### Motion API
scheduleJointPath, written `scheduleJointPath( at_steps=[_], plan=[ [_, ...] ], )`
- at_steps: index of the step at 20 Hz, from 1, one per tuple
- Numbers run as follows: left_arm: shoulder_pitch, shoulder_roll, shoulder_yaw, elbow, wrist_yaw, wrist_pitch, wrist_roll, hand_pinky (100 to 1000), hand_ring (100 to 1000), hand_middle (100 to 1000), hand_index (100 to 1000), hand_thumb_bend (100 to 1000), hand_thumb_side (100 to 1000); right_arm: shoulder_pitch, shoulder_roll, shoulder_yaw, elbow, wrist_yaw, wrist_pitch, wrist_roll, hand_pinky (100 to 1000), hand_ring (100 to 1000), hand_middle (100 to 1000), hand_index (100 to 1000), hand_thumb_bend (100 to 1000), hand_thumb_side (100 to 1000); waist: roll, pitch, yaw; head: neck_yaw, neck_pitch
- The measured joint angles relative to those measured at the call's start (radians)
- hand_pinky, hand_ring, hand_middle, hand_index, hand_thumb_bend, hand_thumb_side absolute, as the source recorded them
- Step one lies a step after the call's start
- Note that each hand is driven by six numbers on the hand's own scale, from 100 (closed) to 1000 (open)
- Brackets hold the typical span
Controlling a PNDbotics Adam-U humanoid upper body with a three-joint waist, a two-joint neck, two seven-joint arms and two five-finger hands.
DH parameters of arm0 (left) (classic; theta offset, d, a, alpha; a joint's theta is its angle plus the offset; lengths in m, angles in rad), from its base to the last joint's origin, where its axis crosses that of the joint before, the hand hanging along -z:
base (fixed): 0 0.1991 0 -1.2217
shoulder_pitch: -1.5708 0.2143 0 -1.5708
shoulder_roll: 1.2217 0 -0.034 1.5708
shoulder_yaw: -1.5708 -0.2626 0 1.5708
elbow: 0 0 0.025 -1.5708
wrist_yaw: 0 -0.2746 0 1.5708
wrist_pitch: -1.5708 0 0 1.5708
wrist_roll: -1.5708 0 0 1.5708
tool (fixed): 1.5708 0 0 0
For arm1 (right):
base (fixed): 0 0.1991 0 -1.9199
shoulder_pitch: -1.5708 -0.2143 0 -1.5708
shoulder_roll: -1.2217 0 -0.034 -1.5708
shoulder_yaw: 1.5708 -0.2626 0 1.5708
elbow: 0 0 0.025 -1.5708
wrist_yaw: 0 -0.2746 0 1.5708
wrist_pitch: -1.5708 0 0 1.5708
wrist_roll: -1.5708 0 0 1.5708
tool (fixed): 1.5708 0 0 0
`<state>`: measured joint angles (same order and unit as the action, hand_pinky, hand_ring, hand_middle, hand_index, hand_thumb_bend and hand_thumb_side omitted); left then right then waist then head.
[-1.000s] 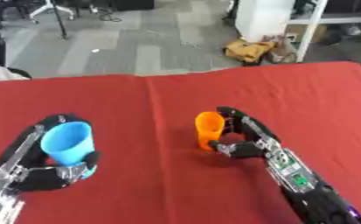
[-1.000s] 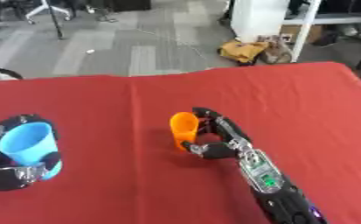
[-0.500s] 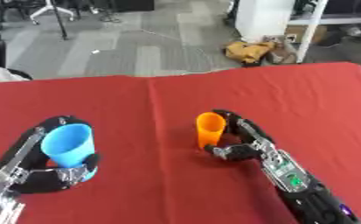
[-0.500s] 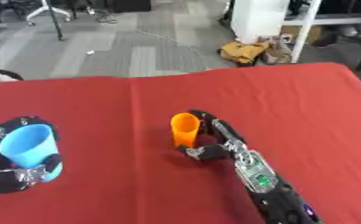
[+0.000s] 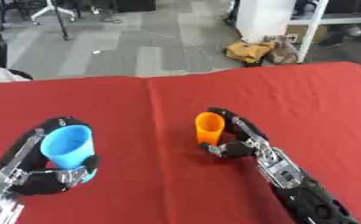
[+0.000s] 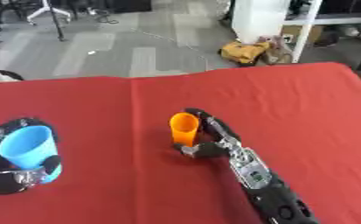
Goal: Pour the contents of one cup into another cup.
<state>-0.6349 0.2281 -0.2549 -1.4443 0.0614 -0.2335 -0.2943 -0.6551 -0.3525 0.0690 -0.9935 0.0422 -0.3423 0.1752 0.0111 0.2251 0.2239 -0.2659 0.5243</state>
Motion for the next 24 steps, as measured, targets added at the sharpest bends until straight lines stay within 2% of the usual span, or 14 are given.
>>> scheduleJointPath(
  at_steps=[9,11,14,16,20,24],
  plan=[
    [0.0,-0.002,-0.006,0.0,-0.001,0.001,-0.002,295,625,566,625,151,100,-0.033,0.016,0.006,0.034,0.014,-0.003,-0.004,574,527,659,875,467,100,-0.001,0.0,0.013,-0.008,-0.004],
    [-0.001,-0.005,-0.006,0.0,-0.001,0.001,-0.002,295,626,566,625,151,100,-0.037,0.017,0.006,0.04,0.018,-0.003,-0.004,540,474,635,861,432,100,-0.001,0.0,0.015,-0.009,-0.007],
    [-0.001,-0.009,-0.006,0.0,-0.001,0.001,-0.002,295,626,566,625,148,100,-0.04,0.024,0.006,0.046,0.019,-0.003,-0.004,519,396,598,815,323,100,-0.001,0.0,0.015,-0.01,-0.008],
    [-0.001,-0.009,-0.006,0.0,-0.001,0.001,-0.002,295,625,565,625,148,100,-0.04,0.025,0.006,0.047,0.018,-0.003,-0.005,511,381,588,805,273,100,-0.001,0.0,0.015,-0.01,-0.008],
    [-0.011,-0.005,-0.006,-0.001,0.004,0.002,0.001,294,622,562,625,161,100,-0.034,0.029,0.006,0.038,0.014,-0.002,-0.007,503,363,580,800,234,100,-0.001,0.0,0.015,-0.01,-0.008],
    [-0.041,0.04,-0.005,-0.022,0.031,0.014,0.014,290,616,558,625,186,100,-0.004,0.031,0.013,-0.003,0.008,-0.002,-0.01,497,355,576,799,218,100,0.001,-0.006,0.013,-0.01,-0.008]
  ],
)
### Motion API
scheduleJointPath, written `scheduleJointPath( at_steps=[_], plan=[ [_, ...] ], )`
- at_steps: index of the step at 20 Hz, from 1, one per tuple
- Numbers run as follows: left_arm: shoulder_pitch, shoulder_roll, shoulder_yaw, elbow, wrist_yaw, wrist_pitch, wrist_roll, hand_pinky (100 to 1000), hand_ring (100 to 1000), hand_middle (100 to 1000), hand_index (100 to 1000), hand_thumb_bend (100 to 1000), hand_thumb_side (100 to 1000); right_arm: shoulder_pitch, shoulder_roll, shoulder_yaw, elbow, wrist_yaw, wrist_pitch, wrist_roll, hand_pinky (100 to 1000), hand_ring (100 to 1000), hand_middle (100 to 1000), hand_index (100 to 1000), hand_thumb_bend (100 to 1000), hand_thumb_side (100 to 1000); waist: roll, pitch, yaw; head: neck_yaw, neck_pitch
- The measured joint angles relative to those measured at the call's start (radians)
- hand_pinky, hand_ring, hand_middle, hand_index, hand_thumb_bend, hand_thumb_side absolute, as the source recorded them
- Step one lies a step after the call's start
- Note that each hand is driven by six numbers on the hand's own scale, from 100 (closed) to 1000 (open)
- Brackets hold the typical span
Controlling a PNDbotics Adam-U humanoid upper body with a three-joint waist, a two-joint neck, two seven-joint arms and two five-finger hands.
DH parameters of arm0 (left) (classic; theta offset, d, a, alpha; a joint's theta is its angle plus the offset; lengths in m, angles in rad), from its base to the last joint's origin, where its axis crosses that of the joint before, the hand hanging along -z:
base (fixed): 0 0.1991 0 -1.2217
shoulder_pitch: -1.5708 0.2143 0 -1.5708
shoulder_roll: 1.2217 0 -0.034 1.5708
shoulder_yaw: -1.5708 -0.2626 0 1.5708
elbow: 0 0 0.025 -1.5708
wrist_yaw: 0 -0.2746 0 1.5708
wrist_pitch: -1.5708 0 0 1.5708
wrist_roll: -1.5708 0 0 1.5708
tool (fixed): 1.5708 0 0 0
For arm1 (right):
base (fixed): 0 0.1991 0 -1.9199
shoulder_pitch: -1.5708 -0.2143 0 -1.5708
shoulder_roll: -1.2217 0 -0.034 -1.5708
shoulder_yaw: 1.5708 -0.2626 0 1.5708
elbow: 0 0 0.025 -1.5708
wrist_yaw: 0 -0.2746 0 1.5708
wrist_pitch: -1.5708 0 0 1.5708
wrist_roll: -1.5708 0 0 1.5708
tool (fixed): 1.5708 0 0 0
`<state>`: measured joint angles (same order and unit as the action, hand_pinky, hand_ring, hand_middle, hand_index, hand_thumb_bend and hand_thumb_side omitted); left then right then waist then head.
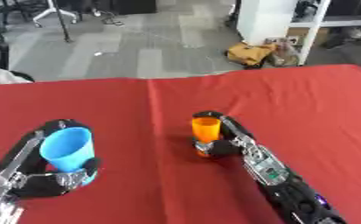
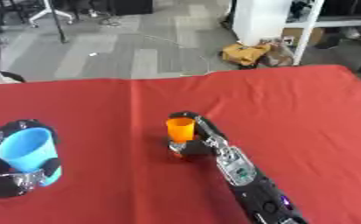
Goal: Pour the contents of one cup into another cup.
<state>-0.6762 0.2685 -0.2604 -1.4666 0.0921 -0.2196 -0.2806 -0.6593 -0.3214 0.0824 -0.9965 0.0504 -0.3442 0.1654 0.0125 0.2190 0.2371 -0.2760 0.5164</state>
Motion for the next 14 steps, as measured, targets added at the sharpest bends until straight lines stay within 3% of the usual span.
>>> scheduleJointPath(
  at_steps=[7,14],
  plan=[
    [-0.061,0.137,-0.001,-0.054,0.077,0.032,0.019,286,605,547,627,257,100,0.066,0.0,0.039,-0.151,-0.003,-0.018,0.008,489,332,562,797,184,100,0.007,-0.017,-0.01,0.005,0.0],
    [-0.109,0.286,-0.02,-0.1,0.103,0.028,0.005,284,598,549,631,300,100,0.106,-0.008,0.136,-0.334,-0.004,-0.008,0.093,470,278,543,792,205,100,0.013,-0.028,-0.021,0.013,0.0]
  ],
)
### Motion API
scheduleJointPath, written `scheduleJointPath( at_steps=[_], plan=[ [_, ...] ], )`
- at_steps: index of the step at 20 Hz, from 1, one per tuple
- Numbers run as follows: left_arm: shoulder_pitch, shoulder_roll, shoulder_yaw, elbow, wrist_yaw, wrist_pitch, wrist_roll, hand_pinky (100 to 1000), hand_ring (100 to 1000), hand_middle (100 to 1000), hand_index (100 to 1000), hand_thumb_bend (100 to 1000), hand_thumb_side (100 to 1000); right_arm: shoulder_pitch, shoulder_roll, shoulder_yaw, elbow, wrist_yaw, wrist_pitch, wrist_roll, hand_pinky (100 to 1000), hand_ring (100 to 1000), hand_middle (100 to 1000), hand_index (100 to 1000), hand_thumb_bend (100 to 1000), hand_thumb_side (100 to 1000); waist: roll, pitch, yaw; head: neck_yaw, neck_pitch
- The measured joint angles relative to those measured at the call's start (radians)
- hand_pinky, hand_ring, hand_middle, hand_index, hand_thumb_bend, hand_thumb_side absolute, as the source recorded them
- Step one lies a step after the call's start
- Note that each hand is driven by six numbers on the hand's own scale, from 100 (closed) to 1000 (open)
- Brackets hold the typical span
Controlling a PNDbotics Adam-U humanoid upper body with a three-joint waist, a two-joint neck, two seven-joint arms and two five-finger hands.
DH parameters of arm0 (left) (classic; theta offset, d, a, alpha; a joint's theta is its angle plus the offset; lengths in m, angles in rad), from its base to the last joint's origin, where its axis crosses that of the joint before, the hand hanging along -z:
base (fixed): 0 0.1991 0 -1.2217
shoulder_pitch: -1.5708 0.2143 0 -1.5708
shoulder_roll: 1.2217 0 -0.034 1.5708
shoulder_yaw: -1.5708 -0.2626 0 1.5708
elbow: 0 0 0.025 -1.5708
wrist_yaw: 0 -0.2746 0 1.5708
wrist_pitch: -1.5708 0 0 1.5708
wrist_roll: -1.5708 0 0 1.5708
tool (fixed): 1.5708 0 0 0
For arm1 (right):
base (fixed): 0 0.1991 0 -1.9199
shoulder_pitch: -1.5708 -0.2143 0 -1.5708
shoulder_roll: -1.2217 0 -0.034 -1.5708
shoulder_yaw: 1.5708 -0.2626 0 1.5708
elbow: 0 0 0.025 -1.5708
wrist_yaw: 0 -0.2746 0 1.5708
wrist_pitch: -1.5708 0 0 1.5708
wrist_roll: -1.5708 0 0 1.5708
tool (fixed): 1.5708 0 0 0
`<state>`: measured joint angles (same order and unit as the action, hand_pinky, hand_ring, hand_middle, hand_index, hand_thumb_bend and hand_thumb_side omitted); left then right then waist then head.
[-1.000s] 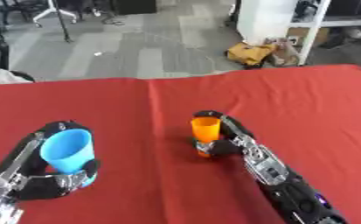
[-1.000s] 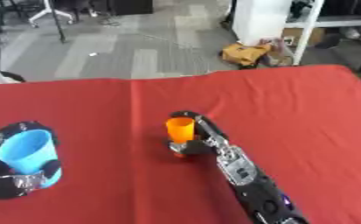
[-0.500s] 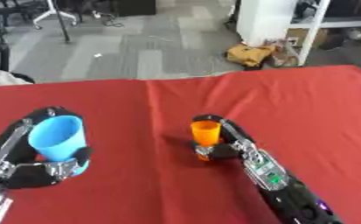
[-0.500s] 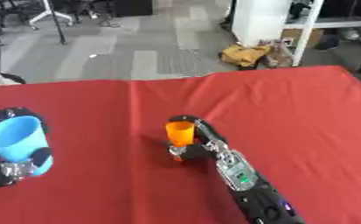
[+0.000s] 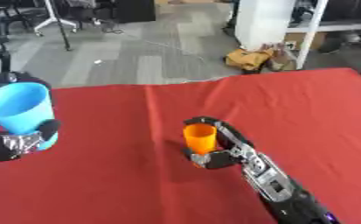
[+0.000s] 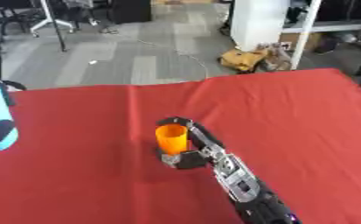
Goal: Pour the contents of one cup into another cup.
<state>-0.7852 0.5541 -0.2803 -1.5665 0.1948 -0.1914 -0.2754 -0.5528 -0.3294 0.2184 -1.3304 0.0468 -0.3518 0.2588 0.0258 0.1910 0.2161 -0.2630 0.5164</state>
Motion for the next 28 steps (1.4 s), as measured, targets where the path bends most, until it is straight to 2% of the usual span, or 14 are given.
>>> scheduleJointPath(
  at_steps=[4,10,18,28],
  plan=[
    [-0.036,0.036,-0.017,0.003,0.001,-0.006,-0.01,281,597,547,632,317,100,-0.002,0.0,0.061,-0.084,-0.004,0.016,0.07,475,285,552,797,204,100,0.002,0.0,-0.003,0.004,0.0],
    [-0.092,0.03,-0.054,0.058,-0.052,-0.027,-0.03,277,590,540,633,342,100,-0.039,0.02,0.111,-0.132,-0.032,0.034,0.163,478,293,557,799,206,100,0.004,0.0,-0.005,0.005,-0.001],
    [-0.153,-0.041,-0.086,0.137,-0.17,-0.086,-0.047,248,555,508,624,374,100,-0.066,0.074,0.142,-0.118,-0.049,0.047,0.216,476,293,557,799,205,100,0.003,0.0,-0.009,0.006,-0.001],
    [-0.21,-0.161,-0.091,0.263,-0.41,-0.17,0.02,232,514,475,619,436,100,-0.081,0.108,0.153,-0.113,-0.066,0.058,0.23,474,291,556,798,208,100,-0.005,0.0,-0.02,0.022,-0.001]
  ],
)
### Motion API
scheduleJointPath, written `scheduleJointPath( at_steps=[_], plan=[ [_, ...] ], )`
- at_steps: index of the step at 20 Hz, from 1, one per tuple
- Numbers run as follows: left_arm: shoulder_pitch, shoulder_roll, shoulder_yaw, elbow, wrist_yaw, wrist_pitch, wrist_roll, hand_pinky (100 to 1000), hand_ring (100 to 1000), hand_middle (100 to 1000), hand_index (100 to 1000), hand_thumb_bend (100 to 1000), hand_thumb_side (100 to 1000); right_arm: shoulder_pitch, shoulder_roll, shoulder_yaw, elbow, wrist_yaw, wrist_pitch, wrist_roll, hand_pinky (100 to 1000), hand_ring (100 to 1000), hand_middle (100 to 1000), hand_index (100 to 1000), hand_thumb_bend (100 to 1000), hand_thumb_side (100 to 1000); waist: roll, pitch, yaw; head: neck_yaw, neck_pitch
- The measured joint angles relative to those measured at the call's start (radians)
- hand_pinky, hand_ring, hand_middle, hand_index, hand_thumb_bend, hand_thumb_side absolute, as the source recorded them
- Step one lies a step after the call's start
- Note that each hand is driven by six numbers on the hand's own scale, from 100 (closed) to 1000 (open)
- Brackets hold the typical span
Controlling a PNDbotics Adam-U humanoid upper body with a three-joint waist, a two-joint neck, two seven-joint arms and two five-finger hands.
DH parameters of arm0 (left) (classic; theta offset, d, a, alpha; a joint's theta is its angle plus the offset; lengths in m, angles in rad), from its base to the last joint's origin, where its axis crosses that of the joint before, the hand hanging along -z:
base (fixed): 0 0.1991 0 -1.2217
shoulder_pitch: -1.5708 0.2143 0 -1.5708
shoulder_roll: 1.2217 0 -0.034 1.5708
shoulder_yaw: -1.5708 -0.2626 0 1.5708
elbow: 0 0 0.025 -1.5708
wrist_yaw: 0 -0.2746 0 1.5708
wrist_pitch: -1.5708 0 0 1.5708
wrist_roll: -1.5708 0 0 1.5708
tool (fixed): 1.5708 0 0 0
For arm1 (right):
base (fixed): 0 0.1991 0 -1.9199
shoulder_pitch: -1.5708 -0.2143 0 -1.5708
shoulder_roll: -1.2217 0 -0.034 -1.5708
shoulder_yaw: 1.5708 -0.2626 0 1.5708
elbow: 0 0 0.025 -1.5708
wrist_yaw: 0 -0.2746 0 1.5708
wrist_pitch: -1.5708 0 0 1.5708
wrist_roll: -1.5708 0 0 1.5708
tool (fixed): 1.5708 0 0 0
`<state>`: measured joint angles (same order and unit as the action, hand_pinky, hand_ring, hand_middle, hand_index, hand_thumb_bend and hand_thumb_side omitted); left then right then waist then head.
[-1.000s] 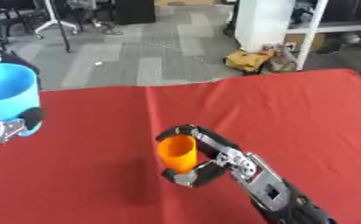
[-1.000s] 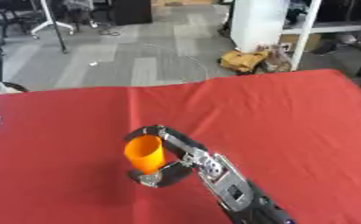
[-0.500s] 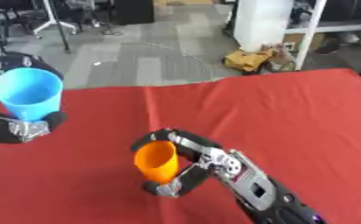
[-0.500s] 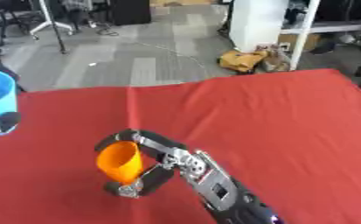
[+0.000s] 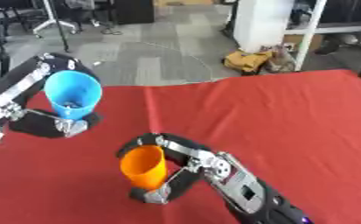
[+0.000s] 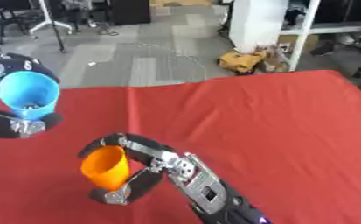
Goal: Pour the contents of one cup into another cup.
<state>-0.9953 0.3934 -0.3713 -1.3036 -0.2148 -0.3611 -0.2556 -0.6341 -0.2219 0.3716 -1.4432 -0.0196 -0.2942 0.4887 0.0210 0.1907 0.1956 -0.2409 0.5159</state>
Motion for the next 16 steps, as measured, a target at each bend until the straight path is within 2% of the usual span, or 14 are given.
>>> scheduleJointPath(
  at_steps=[3,8,16],
  plan=[
    [-0.008,-0.031,0.0,0.028,-0.091,-0.034,0.029,233,493,458,621,486,100,0.0,0.007,0.001,0.001,0.0,0.0,0.001,474,291,556,798,208,100,-0.004,0.0,-0.003,0.005,0.0],
    [-0.012,-0.058,0.0,0.032,-0.224,-0.08,0.081,232,479,446,623,516,100,-0.001,0.009,0.003,0.006,-0.001,0.002,0.002,473,291,556,798,207,100,-0.004,0.0,-0.003,0.012,0.003],
    [-0.012,-0.061,0.0,0.023,-0.339,-0.112,0.13,228,456,356,625,554,100,-0.001,0.015,0.003,0.006,-0.008,0.002,0.001,473,291,556,798,208,100,-0.004,0.0,-0.003,0.018,0.029]
  ],
)
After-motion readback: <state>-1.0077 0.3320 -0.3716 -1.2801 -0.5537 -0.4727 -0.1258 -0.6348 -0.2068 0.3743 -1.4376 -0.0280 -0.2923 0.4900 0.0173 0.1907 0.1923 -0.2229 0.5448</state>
